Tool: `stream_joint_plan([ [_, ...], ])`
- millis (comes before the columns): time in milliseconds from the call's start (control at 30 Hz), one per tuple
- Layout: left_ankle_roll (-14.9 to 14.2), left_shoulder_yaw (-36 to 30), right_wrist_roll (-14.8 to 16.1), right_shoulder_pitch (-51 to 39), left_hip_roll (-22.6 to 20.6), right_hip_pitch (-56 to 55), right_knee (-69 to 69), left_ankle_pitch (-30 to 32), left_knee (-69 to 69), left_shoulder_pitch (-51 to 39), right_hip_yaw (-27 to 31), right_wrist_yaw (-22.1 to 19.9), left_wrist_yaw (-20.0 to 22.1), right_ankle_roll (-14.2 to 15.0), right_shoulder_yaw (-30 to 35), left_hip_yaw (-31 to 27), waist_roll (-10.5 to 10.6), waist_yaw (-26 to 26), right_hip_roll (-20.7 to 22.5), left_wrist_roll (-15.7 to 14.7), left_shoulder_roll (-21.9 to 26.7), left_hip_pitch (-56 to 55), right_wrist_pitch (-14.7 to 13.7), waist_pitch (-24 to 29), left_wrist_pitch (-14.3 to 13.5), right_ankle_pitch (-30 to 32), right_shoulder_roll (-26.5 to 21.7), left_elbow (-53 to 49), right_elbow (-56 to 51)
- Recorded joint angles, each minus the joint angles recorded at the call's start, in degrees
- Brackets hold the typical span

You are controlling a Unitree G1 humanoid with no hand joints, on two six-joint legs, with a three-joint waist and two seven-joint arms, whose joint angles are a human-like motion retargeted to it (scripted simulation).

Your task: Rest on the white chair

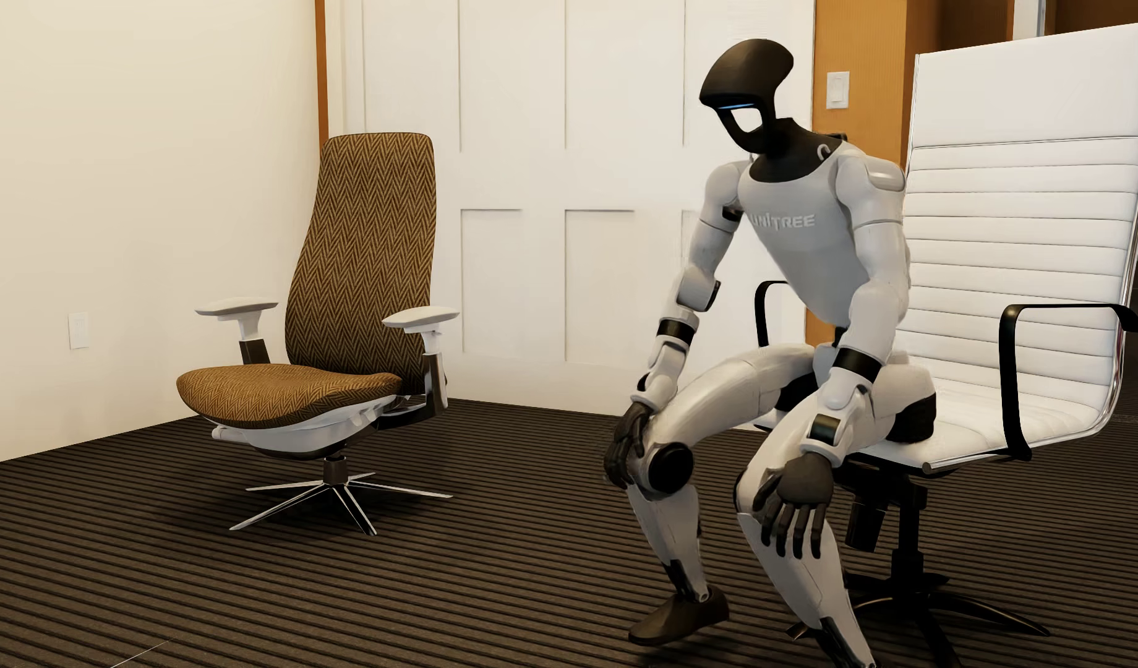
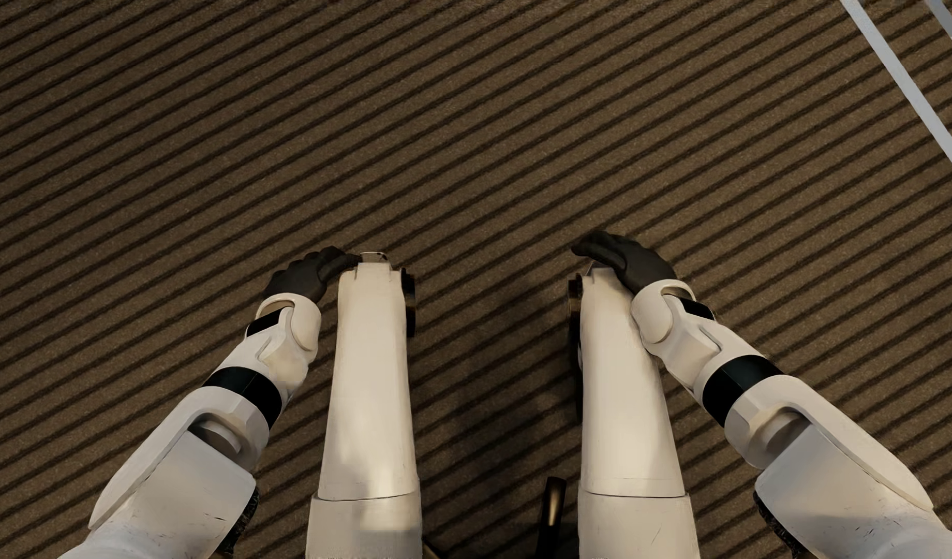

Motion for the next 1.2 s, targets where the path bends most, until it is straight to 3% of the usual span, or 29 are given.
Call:
stream_joint_plan([
  [200,0.1,1.6,-1.5,6.6,-0.2,1.6,2.7,1.0,2.3,5.1,0.1,2.4,-3.1,-0.8,-1.1,0.4,0.0,-0.3,-0.4,0.3,-1.1,2.2,1.4,-1.6,-0.1,2.6,0.4,-2.5,0.8],
  [367,0.3,1.9,-0.7,10.2,-0.7,2.8,5.6,0.7,4.2,8.6,0.3,4.8,-8.8,-1.7,-1.7,0.6,-0.4,0.0,-0.9,2.0,-1.7,3.8,2.8,-3.9,0.9,2.5,1.6,-4.5,3.6],
  [567,-0.1,3.3,3.1,12.1,-0.6,4.9,8.0,1.1,6.2,9.8,0.3,1.7,-6.0,-3.3,-2.8,1.1,-0.8,0.3,-1.1,-0.6,-3.1,5.7,2.7,-4.8,1.0,2.7,2.8,0.1,7.3],
  [600,-0.1,3.9,4.9,11.7,-0.7,5.0,8.5,1.2,6.5,9.9,0.4,1.5,-5.2,-2.8,-3.3,1.2,-0.7,0.2,-1.2,-1.6,-3.1,5.9,2.8,-4.9,1.0,2.8,2.9,1.1,8.7],
  [733,0.2,4.4,7.2,12.0,-0.9,5.7,9.1,1.5,7.2,9.9,0.5,1.6,-3.9,-3.3,-3.9,1.2,-0.6,0.4,-1.0,-4.5,-2.8,6.5,3.2,-5.1,1.3,3.2,2.7,5.3,11.7],
  [1000,0.6,4.5,8.3,14.1,-1.1,6.7,9.4,1.6,7.7,11.2,0.4,4.3,-7.7,-4.0,-5.6,1.2,-0.7,0.3,-0.5,-5.7,-3.7,7.4,4.8,-5.8,4.0,3.5,3.1,11.7,15.6],
  [1200,0.7,4.0,8.6,13.4,-1.2,6.7,9.3,1.7,7.5,10.8,0.3,4.0,-7.1,-3.8,-5.5,1.3,-0.5,0.2,-0.6,-5.5,-3.2,7.3,4.9,-5.4,3.9,3.6,2.5,11.8,16.3],
])
